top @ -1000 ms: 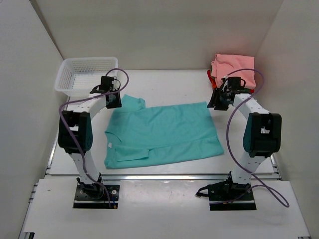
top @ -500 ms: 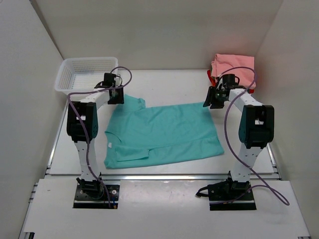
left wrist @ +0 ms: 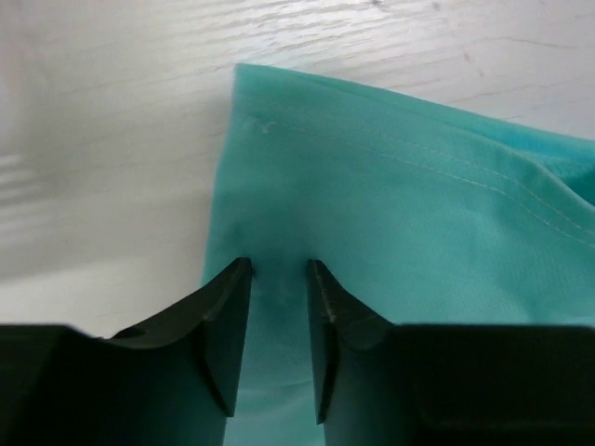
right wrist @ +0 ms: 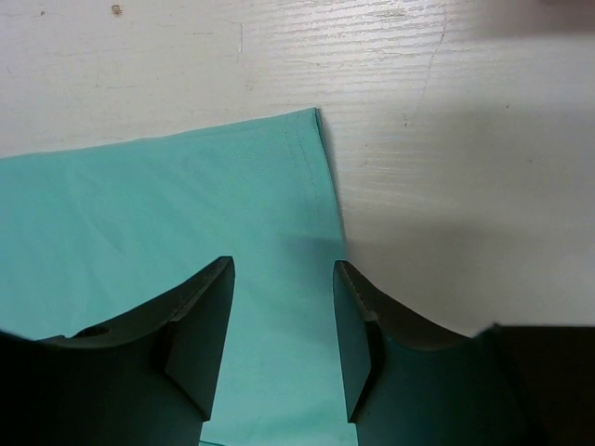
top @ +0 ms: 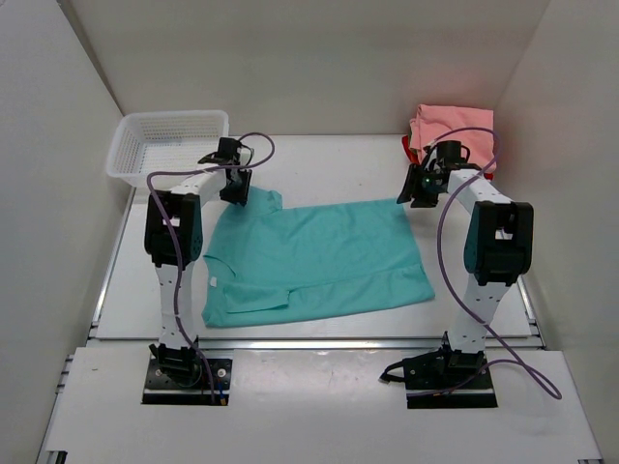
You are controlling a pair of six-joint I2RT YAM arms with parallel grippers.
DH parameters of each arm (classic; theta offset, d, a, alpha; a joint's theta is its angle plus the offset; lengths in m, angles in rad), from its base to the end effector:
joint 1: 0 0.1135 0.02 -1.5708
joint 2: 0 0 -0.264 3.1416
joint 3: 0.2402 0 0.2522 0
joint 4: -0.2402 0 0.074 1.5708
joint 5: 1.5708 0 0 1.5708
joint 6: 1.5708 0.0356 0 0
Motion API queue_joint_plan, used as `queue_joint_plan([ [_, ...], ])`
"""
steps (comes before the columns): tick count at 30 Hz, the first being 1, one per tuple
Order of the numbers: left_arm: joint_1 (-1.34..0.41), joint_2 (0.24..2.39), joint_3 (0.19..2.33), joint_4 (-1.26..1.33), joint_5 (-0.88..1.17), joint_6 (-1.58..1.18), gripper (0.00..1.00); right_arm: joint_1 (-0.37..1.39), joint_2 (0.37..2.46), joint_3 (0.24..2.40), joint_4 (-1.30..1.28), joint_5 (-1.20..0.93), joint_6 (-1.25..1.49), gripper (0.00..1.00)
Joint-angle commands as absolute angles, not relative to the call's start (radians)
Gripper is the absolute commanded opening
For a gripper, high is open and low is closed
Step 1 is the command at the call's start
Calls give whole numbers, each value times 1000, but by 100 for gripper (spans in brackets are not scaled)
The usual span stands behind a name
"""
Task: Fold and stack the t-shirts
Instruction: Grap the side of the flattened tshirt furthest away from the robot with both arms
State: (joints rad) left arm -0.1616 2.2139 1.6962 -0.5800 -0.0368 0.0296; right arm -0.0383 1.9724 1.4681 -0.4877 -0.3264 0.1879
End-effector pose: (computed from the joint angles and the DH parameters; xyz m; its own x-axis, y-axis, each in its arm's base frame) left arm 0.4649 -0.0745 0.1581 -0.8739 0.1724 -0.4545 0.1702 0.9843 0.0462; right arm 0.4257 -0.0049 0.2005 -0.8477 0.2096 -0.4873 0.0197 0.9305 0.3659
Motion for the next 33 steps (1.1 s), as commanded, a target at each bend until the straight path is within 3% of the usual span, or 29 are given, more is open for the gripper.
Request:
queue_joint_plan([
  [1, -157, 2255, 1756, -675, -9, 67, 39, -52, 1977, 1491, -471, -341, 192, 44],
  [2, -161, 2263, 1764, -692, 0, 69, 34, -55, 1985, 1496, -468, -342, 190, 44],
  [4, -161, 2267, 1769, -701, 0, 72, 7, -58, 1987, 1497, -460, -341, 195, 44],
  [5, -163, 2269, 1772, -704, 14, 74, 0, -61, 1987, 1496, -463, -348, 198, 43],
  [15, -159, 2137, 1683, -582, 63, 46, 0, -69, 2020, 1558, -403, -295, 206, 46],
  [30, -152, 2085, 1600, -517, 101, 25, 0, -17, 2310, 1864, -630, -359, 176, 50],
  [32, -155, 2085, 1598, -517, 103, 25, 0, -6, 2322, 1870, -647, -377, 179, 43],
  [33, -150, 2085, 1601, -522, 104, 23, 0, -8, 2325, 1874, -653, -377, 176, 31],
])
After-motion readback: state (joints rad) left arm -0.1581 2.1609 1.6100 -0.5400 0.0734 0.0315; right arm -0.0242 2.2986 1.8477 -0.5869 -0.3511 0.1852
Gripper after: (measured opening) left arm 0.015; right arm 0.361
